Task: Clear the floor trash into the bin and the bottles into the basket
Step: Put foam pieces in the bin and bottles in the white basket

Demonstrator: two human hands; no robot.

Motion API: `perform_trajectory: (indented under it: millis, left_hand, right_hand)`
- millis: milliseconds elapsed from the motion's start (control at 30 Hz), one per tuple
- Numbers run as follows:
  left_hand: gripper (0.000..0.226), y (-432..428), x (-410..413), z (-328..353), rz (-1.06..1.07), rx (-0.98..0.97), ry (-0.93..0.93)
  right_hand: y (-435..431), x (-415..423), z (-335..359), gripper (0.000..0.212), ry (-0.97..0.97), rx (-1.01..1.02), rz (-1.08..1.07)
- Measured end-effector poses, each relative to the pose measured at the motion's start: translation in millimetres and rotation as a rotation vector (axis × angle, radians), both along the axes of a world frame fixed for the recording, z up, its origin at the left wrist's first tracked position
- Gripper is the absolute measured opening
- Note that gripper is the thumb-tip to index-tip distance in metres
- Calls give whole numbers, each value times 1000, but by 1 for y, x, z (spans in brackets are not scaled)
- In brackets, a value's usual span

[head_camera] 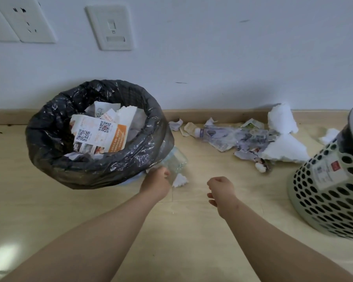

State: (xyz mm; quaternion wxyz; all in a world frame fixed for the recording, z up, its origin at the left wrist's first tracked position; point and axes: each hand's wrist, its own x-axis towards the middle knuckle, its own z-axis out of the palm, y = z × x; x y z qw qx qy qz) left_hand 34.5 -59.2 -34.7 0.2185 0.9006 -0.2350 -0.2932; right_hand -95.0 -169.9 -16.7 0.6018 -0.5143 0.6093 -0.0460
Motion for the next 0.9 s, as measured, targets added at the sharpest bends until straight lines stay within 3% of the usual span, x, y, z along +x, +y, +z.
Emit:
perform_trajectory:
  millis: [100,200,267,400,500,633,900]
  left_hand:
    - [30,-4,-1,-4,-8,-34,-20]
    - [33,-3,3,-9,-48,59,-149]
    - [38,-1,8,-10,-64,133,-202]
    - [61,6,24,-22,-174,186,-119]
    - [74,11,28,-29,-226,230,-83]
    - [64,12,20,-30,-267,269,-203]
    - [44,11,2,-35,-307,169,-343]
  right_hand:
    - [-2,4,-1,16,9,-26,36]
    - [-1,12,-3,28,37,-85,158]
    - [3,18,-5,35,66,-167,364]
    - [11,27,-14,48,178,-394,852]
    - [17,33,-21,53,204,-412,1024]
    - [21,32,-32,55,289,-480,1074]
    - [19,18,-48,45,355,-686,900]
